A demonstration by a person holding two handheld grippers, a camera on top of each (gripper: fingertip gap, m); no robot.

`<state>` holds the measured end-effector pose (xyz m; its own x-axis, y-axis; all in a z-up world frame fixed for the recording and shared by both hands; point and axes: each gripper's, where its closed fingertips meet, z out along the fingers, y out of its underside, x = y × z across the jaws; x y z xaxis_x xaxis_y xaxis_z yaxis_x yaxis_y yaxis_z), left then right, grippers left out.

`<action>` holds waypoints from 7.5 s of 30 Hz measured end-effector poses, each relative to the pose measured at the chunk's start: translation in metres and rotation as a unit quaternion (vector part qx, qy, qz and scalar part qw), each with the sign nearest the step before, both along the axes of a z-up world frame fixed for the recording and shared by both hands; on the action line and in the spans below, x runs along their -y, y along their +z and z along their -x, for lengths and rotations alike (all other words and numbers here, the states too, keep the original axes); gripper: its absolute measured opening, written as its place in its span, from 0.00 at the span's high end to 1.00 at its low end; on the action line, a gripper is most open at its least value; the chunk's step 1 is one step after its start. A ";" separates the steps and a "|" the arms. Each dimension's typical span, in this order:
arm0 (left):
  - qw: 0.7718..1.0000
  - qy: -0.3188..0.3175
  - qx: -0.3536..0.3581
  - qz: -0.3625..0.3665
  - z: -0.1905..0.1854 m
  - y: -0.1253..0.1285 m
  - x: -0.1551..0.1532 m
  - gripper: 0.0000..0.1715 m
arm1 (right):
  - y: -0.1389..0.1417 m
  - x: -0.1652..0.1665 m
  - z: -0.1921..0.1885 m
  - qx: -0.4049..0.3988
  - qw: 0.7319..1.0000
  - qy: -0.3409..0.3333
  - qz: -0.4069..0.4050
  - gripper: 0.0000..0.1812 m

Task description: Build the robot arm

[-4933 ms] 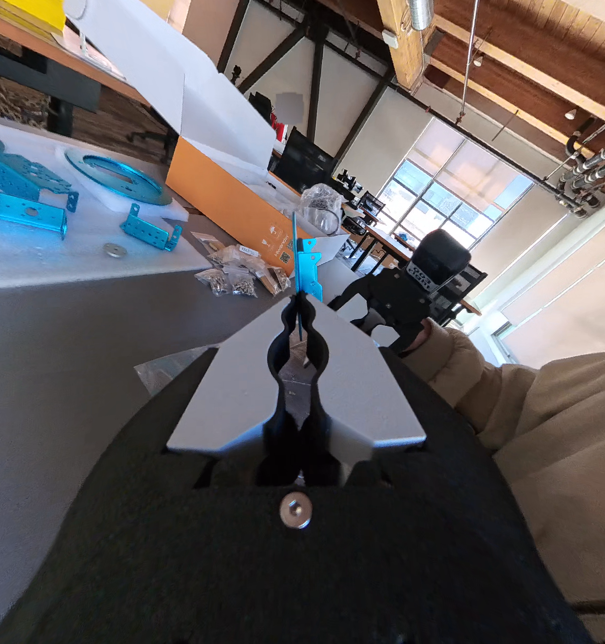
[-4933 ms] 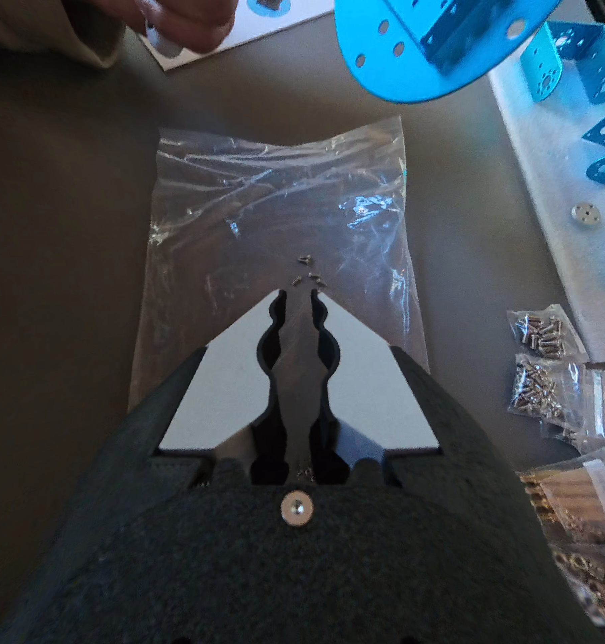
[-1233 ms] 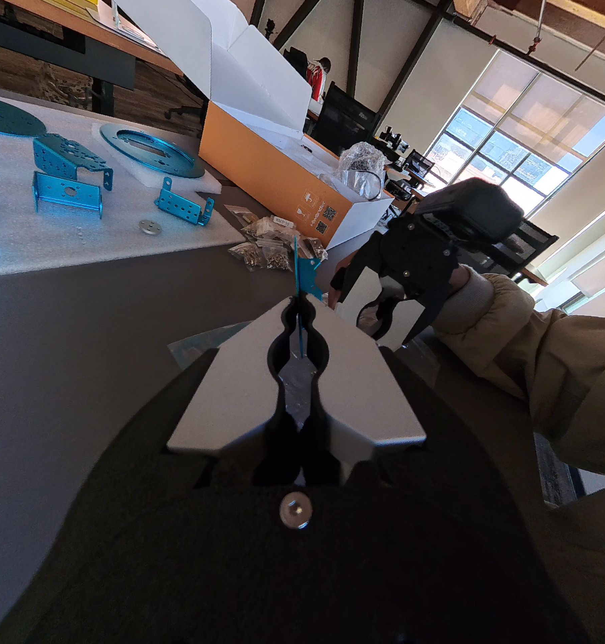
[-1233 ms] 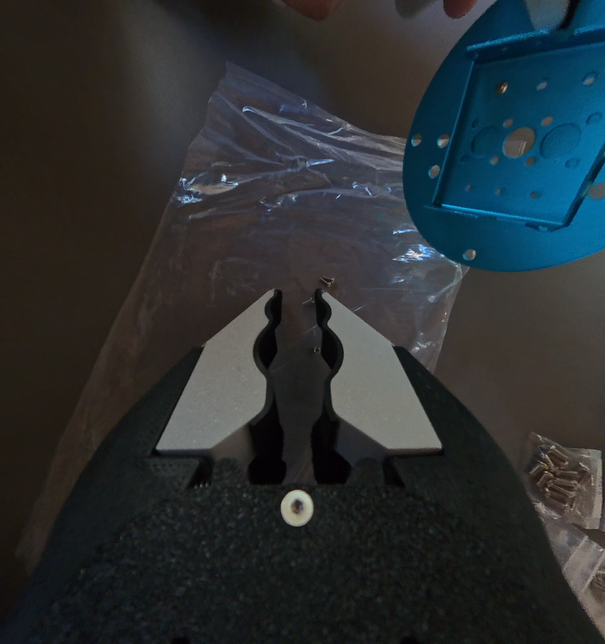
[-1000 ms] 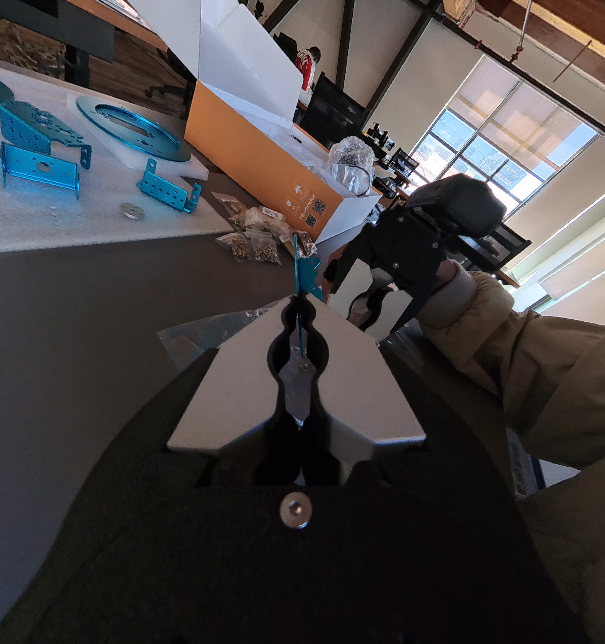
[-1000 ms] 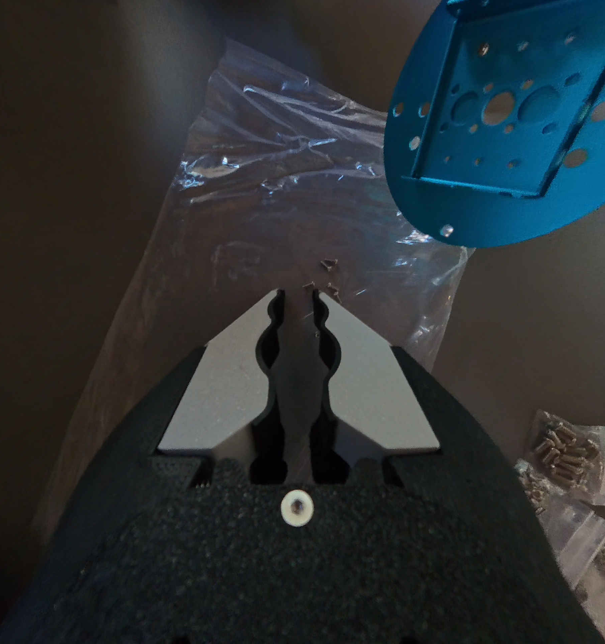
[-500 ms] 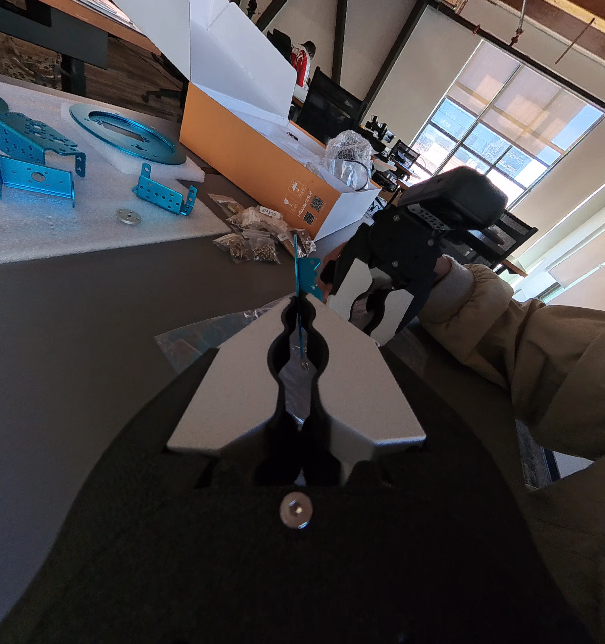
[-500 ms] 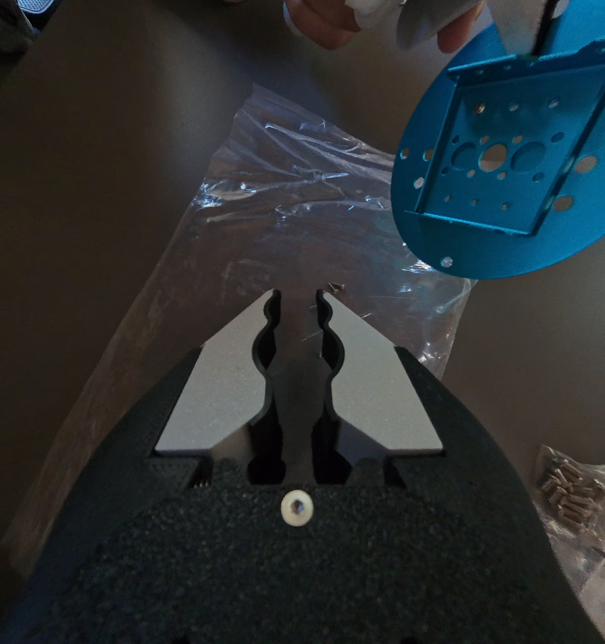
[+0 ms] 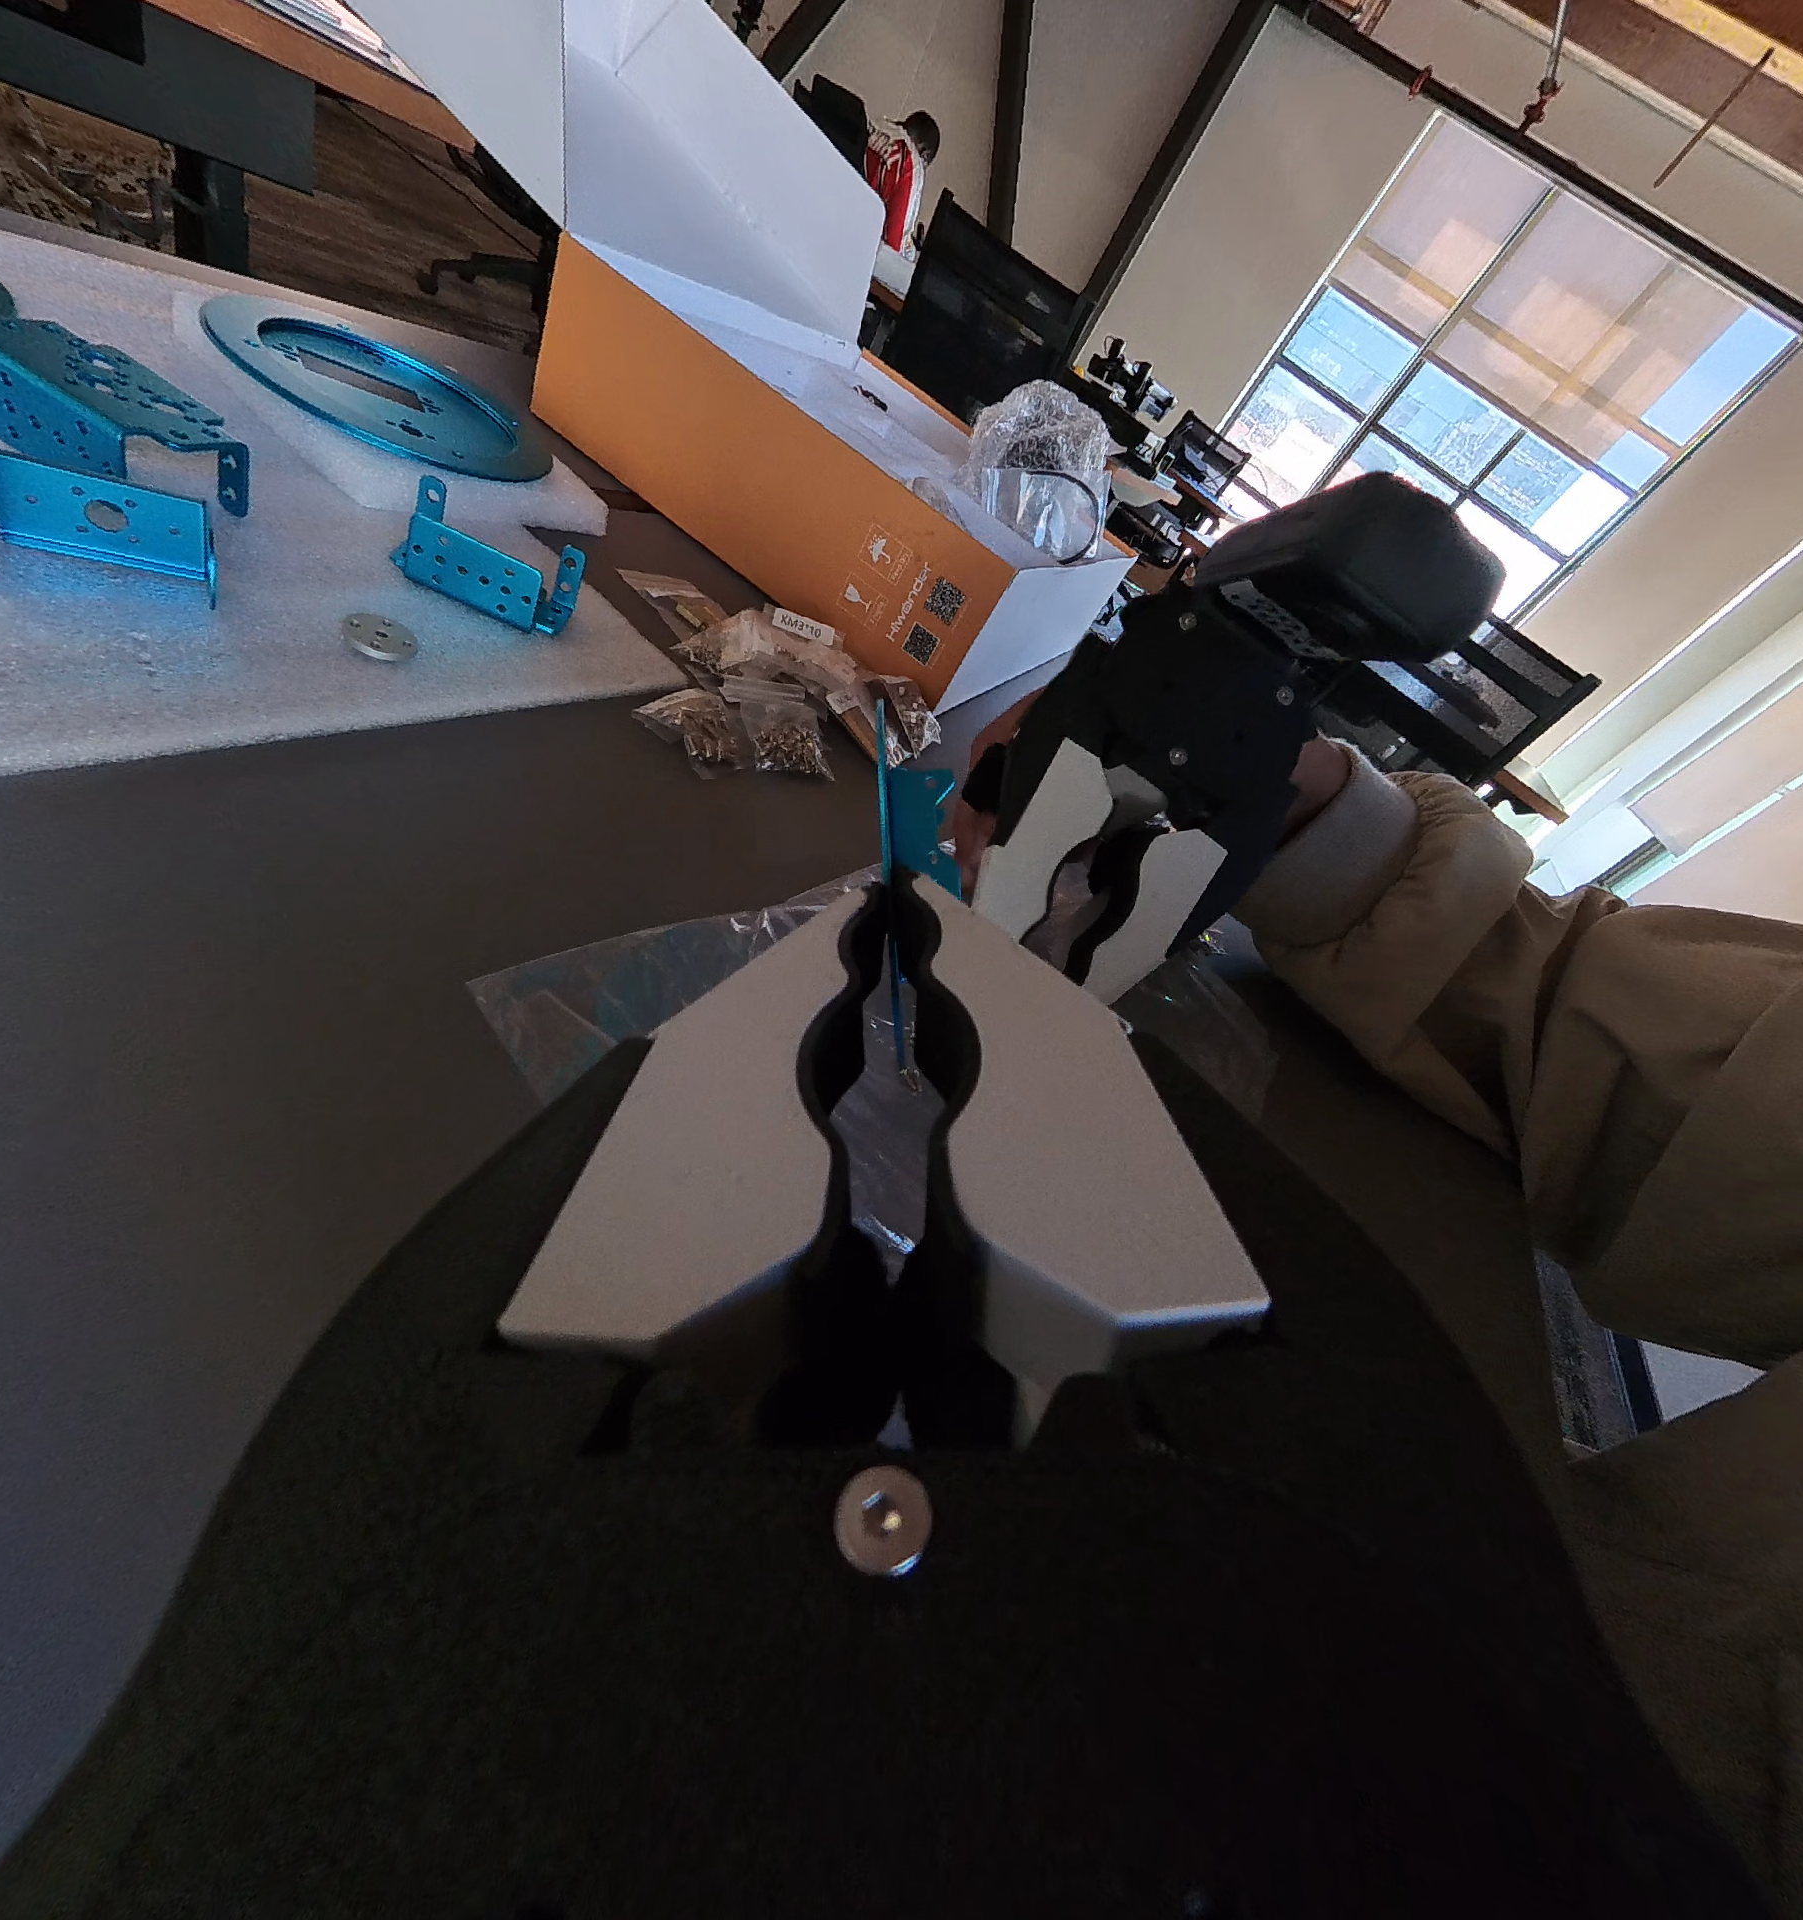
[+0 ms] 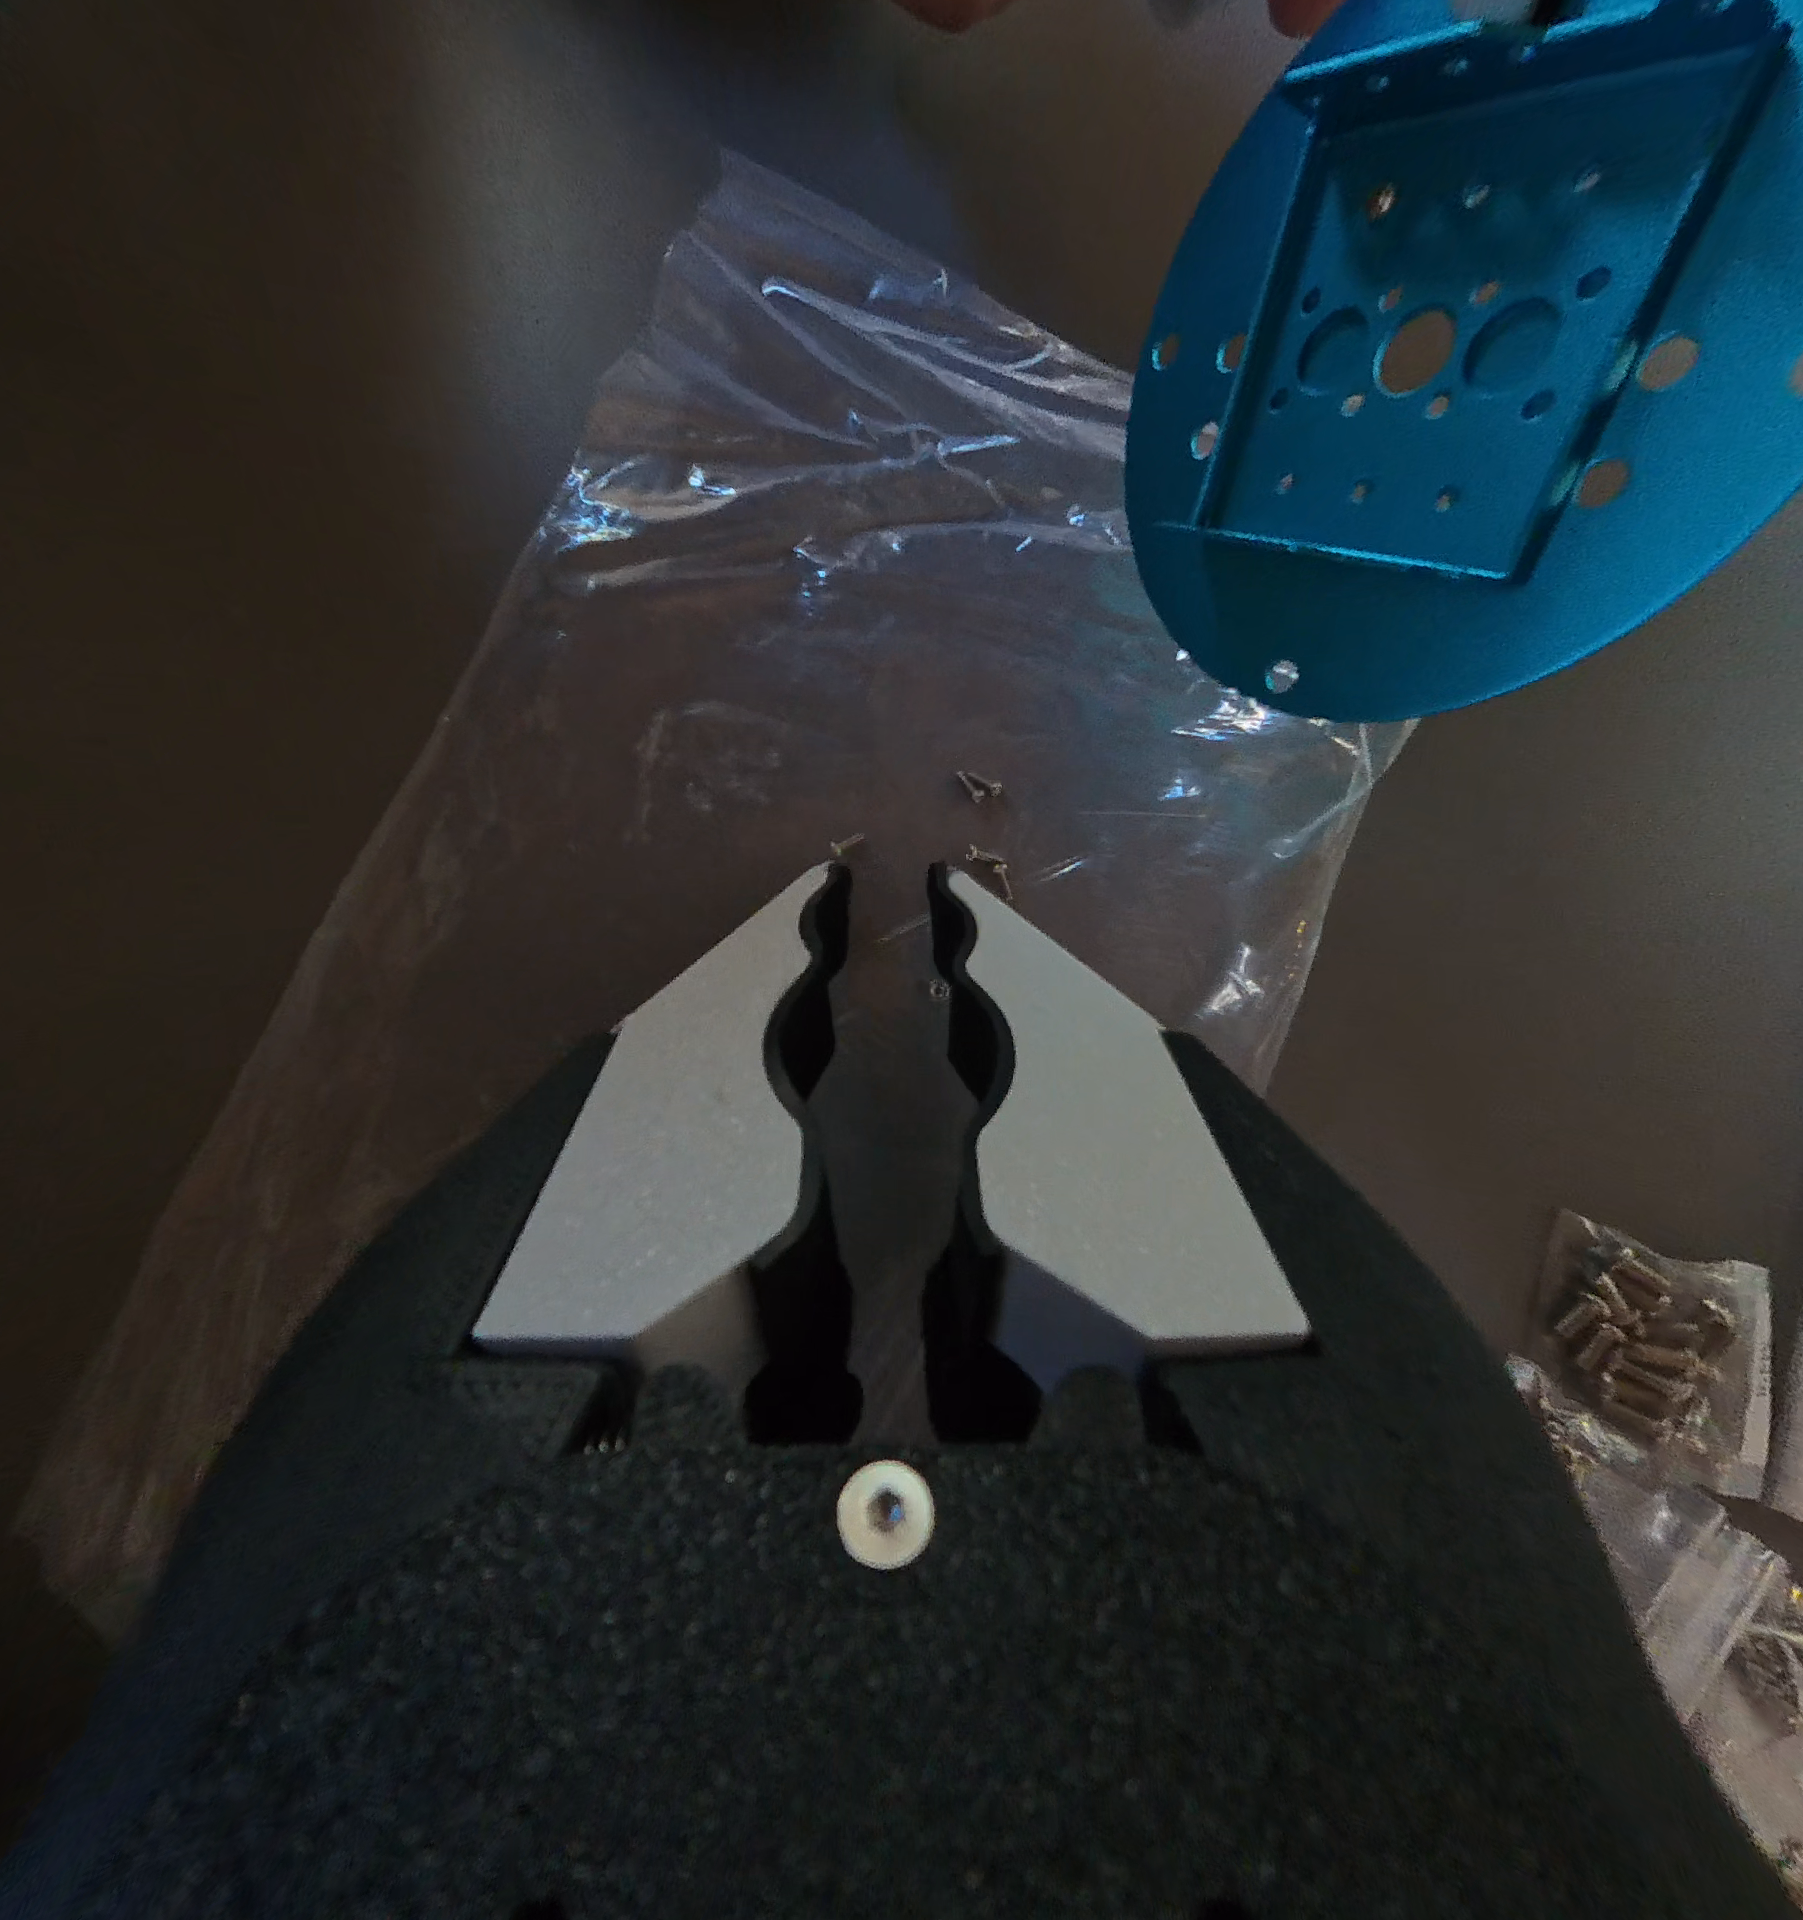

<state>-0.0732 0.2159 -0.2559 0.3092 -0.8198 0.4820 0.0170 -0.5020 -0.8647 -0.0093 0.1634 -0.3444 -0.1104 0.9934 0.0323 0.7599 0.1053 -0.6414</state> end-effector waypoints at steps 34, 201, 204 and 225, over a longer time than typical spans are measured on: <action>0.999 0.011 0.013 0.030 0.003 -0.003 -0.004 1.00 | -0.003 0.004 0.000 -0.018 0.963 -0.270 -0.014 0.87; 0.999 -0.002 -0.011 0.038 -0.002 -0.015 -0.002 1.00 | -0.005 0.007 0.002 0.231 0.962 -0.133 -0.054 0.97; 0.999 -0.003 -0.011 0.038 -0.002 -0.015 -0.002 1.00 | -0.005 0.007 0.001 0.231 0.962 -0.131 -0.054 0.97; 0.990 -0.048 0.062 0.120 -0.004 -0.007 0.006 1.00 | 0.055 0.002 0.025 -0.091 0.983 -0.156 -0.013 0.99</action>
<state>-0.0695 0.2097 -0.2627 0.1617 -0.6992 0.6964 0.0577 -0.6978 -0.7140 -0.0340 0.1612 -0.2895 0.2102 0.9764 0.0500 0.6305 -0.0963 -0.7702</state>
